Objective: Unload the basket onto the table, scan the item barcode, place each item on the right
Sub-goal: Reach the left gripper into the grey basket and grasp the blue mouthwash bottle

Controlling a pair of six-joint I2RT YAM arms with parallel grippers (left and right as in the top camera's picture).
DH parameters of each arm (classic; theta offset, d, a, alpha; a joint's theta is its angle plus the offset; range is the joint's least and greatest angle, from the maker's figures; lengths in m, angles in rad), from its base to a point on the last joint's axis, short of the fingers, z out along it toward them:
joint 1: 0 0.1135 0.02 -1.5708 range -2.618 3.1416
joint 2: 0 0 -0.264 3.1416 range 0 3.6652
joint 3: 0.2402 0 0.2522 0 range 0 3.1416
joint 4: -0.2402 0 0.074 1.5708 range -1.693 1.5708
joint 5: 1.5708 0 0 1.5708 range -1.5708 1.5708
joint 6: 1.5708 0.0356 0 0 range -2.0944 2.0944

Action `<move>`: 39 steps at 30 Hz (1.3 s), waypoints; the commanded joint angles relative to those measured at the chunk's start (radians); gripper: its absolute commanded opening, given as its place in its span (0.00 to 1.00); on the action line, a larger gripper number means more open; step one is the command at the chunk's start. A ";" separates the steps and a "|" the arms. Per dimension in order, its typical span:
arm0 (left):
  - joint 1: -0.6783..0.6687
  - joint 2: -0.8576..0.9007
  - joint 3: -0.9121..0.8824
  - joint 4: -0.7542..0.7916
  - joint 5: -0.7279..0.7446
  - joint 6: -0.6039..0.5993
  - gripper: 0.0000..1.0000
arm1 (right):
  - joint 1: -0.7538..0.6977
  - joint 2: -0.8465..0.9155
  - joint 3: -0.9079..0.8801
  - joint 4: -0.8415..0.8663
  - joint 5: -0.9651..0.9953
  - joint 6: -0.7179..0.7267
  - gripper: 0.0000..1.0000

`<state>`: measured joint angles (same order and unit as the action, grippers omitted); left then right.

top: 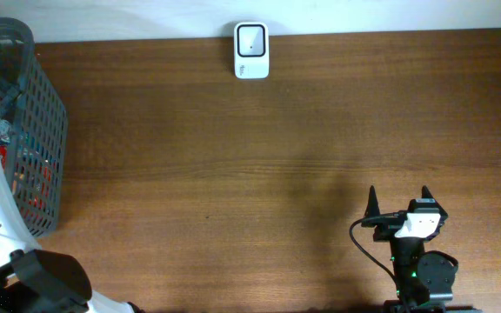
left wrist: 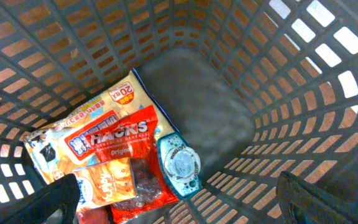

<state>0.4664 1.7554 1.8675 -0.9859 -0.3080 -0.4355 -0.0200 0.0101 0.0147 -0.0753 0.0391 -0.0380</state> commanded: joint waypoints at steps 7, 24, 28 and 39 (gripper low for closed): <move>0.026 0.123 0.016 -0.013 -0.029 -0.009 0.99 | -0.006 -0.006 -0.009 -0.003 0.000 -0.007 0.98; 0.203 0.160 0.016 -0.055 0.451 -0.183 0.98 | -0.006 -0.006 -0.009 -0.003 0.000 -0.007 0.99; 0.221 0.213 0.014 -0.067 0.499 -0.182 0.99 | -0.006 -0.006 -0.009 -0.003 0.000 -0.007 0.98; 0.221 0.301 0.014 -0.069 0.529 -0.170 0.41 | -0.006 -0.006 -0.009 -0.003 0.000 -0.007 0.98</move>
<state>0.6857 2.0533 1.8824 -1.0435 0.2367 -0.6106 -0.0200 0.0101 0.0147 -0.0753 0.0391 -0.0380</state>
